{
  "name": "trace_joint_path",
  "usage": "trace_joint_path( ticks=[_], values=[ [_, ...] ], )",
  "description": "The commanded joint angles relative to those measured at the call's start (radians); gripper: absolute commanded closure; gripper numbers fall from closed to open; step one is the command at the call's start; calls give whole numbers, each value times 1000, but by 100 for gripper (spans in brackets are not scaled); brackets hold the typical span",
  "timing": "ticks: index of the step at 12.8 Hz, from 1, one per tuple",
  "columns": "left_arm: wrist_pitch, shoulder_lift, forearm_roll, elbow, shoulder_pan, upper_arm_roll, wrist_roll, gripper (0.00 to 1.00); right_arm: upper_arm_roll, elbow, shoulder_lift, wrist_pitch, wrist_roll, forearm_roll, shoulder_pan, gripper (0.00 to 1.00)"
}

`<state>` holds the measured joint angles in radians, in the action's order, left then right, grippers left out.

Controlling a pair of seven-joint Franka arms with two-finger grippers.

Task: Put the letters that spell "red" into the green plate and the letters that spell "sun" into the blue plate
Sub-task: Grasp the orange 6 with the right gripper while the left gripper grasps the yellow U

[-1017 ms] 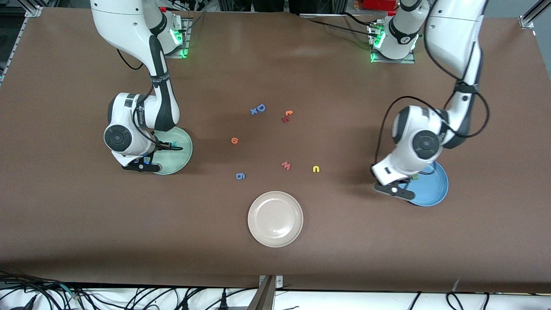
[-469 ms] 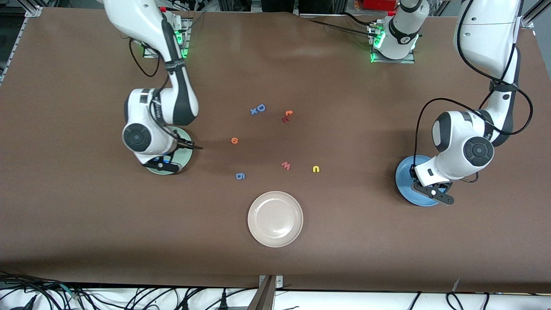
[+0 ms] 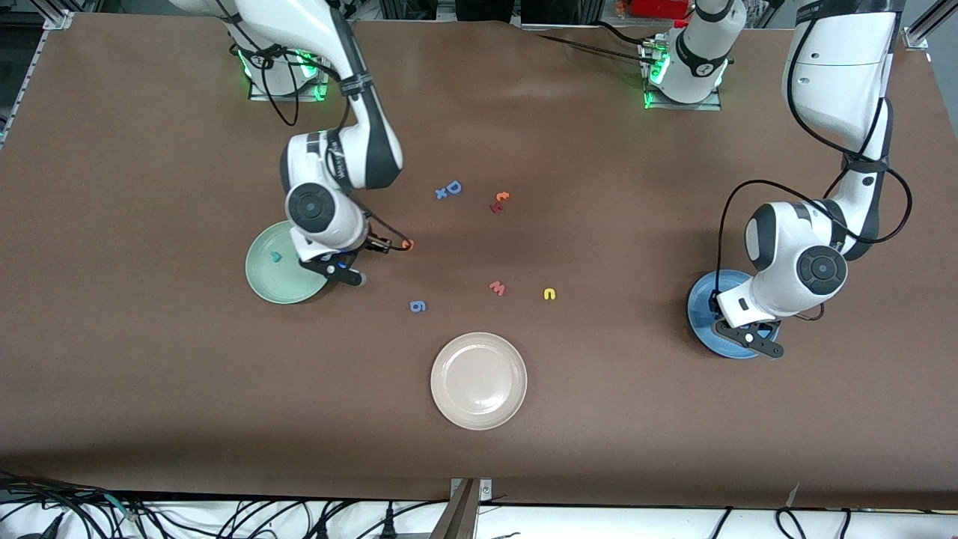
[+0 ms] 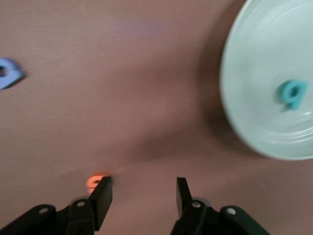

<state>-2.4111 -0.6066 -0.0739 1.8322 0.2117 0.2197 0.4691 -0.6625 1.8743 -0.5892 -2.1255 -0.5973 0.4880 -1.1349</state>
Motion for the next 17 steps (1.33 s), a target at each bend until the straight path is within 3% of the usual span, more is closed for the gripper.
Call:
trace_joint_path(
  ticks=[1,8,10,13,17],
  values=[
    [36,50,-23,-2,23,-26,-51,0,30,9,-27,-105,-140,18,-45,38],
    [57,48,-9,-11,190,-201,-741,0,95,68,-63,-261,-216,18,-59,42],
    [55,7,-7,-74,241,-220,-886,0,103,69,-70,-275,-231,18,-59,42],
    [40,-50,-12,-117,287,-221,-952,0,103,71,-78,-281,-233,18,-63,42],
    [-42,-107,-15,-130,301,-221,-971,1,103,75,-78,-283,-233,18,-65,57]
  ],
)
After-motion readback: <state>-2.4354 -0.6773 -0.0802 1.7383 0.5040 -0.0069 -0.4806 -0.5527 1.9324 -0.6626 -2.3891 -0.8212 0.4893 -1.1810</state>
